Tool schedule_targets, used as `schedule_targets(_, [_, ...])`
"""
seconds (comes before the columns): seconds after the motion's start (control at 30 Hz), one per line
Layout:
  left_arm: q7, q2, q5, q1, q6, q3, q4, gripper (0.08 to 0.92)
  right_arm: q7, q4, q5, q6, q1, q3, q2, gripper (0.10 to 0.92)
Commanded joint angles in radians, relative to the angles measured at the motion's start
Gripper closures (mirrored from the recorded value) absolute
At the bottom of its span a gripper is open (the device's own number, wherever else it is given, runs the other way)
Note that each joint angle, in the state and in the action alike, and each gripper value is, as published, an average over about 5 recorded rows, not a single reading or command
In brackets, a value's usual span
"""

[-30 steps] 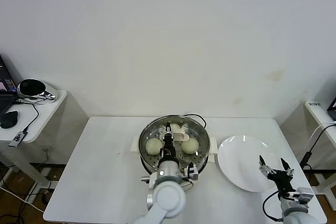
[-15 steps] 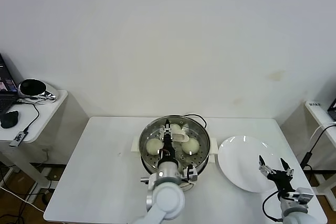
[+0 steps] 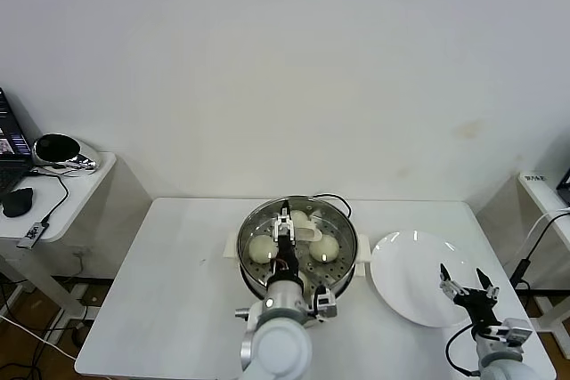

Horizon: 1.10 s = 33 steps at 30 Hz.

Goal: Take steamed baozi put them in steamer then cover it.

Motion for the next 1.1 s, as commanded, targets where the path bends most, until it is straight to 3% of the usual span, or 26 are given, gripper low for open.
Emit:
schedule_targets(0.03, [0.062, 0.008, -0.033, 0.021, 0.040, 0.008, -0.119, 0.179, 0.000, 0.002, 0.000, -0.001, 0.000, 0.001, 0.001, 0.203])
schedule_targets(0.27, [0.100, 0.037, -0.104, 0.066, 0.040, -0.016, -0.284, 0.177, -0.014, 0.034, 0.004, -0.030, -0.017, 0.001, -0.001, 0.203])
schedule_targets(0.5, [0.037, 0.061, -0.339, 0.111, 0.017, -0.186, -0.417, 0.177, -0.024, 0.068, -0.003, -0.043, -0.040, -0.017, -0.003, 0.203])
schedule_targets(0.57, [-0.038, 0.071, -0.472, 0.128, -0.021, -0.266, -0.424, 0.177, -0.027, 0.085, -0.006, -0.039, -0.054, -0.029, 0.001, 0.203])
schedule_targets(0.63, [-0.176, 0.083, -0.648, 0.156, -0.097, -0.350, -0.411, 0.177, -0.030, 0.102, -0.012, -0.032, -0.070, -0.042, 0.005, 0.203])
schedule_targets(0.73, [-0.387, 0.081, -0.929, 0.235, -0.306, -0.501, -0.370, 0.177, -0.039, 0.125, -0.024, -0.002, -0.094, -0.061, 0.010, 0.203])
schedule_targets(0.9, [-0.608, 0.036, -1.255, 0.454, -0.606, -0.703, -0.334, 0.177, -0.039, 0.149, -0.156, 0.081, -0.126, -0.079, 0.014, 0.203])
schedule_targets(1.0, [-0.660, 0.032, -1.361, 0.550, -0.721, -0.783, -0.297, 0.177, -0.025, 0.175, -0.130, 0.025, -0.137, -0.089, 0.022, 0.203])
schedule_targets(1.1, [-0.631, 0.038, -1.432, 0.605, -0.778, -0.832, -0.241, 0.177, -0.021, 0.175, -0.134, -0.008, -0.137, -0.092, 0.031, 0.203])
